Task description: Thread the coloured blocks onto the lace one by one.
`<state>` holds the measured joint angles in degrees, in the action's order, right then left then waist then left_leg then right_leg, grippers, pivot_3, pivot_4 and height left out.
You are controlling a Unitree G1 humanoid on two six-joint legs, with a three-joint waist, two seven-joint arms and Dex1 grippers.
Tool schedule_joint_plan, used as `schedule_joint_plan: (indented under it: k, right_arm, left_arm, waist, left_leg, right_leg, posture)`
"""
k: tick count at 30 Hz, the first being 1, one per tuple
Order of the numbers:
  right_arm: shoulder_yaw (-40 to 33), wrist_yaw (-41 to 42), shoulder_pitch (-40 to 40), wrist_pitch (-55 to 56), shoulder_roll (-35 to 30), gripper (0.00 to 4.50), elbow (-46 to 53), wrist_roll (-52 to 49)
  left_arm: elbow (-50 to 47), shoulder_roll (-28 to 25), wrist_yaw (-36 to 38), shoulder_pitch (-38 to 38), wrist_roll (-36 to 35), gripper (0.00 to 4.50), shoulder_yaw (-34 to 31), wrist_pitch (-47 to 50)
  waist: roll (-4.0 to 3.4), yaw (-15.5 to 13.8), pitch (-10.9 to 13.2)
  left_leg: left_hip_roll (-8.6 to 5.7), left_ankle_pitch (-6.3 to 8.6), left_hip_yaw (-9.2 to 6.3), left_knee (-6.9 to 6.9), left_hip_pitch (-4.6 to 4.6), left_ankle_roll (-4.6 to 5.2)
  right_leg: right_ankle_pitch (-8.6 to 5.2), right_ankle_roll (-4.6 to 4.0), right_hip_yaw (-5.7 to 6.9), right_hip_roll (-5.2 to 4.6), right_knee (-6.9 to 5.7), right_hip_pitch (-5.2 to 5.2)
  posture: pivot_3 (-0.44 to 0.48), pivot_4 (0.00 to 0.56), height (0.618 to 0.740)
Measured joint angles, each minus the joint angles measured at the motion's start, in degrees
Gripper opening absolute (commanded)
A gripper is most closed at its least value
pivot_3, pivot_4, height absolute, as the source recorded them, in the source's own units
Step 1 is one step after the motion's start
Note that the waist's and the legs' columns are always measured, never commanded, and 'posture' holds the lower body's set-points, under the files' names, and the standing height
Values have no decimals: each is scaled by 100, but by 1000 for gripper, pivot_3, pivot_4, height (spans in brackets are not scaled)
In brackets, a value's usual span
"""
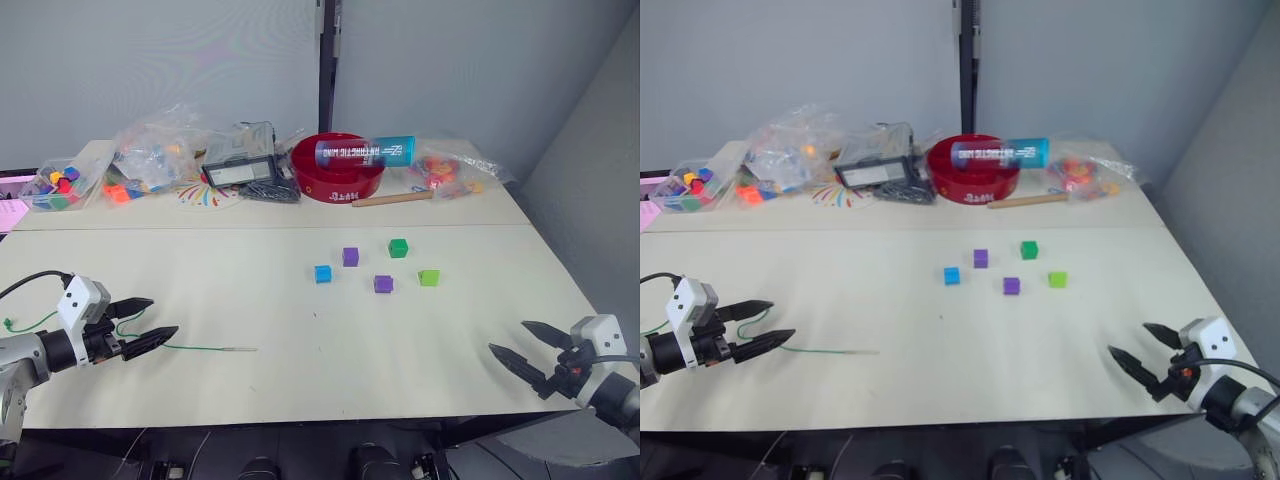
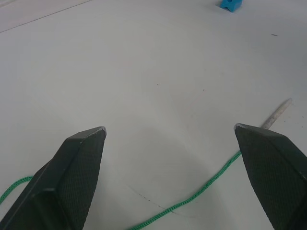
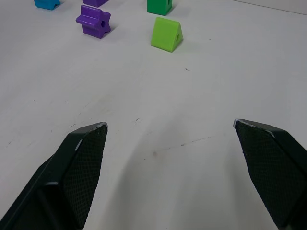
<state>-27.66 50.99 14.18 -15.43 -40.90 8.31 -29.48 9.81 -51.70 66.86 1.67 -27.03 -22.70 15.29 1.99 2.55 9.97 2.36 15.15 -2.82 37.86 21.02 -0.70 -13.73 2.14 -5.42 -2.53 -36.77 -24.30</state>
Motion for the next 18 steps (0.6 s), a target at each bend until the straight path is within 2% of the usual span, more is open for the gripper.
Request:
schedule_joint_plan:
  k: [6, 15, 18]
  right_arm:
    - [328, 137, -403, -120, 128, 4451, 122, -187]
    - [1392, 829, -1379, -843, -261, 4451, 793, -572]
    - [1730, 994, -1691, -977, -298, 4451, 891, -570]
  left_arm:
    - [7, 1, 221, 163, -66, 4500, 82, 30]
    - [10, -198, 1428, 863, 56, 4500, 1220, -59]
    - [8, -194, 1767, 974, 264, 4500, 1627, -363]
  waist:
    - [0, 18, 0]
    - [-1, -1, -1]
    - [-2, 0, -1]
  left_leg:
    - [0, -1, 2, 0, 0, -1]
    - [0, -1, -3, 3, 0, 0]
    - [0, -1, -3, 3, -1, 0]
  right_leg:
    - [2, -3, -1, 1, -7, 2]
    - [1, -2, 3, 2, -5, 0]
    - [1, -3, 2, 3, -6, -1]
  posture:
    - [0, 150, 731]
    - [0, 150, 731]
    - [0, 150, 731]
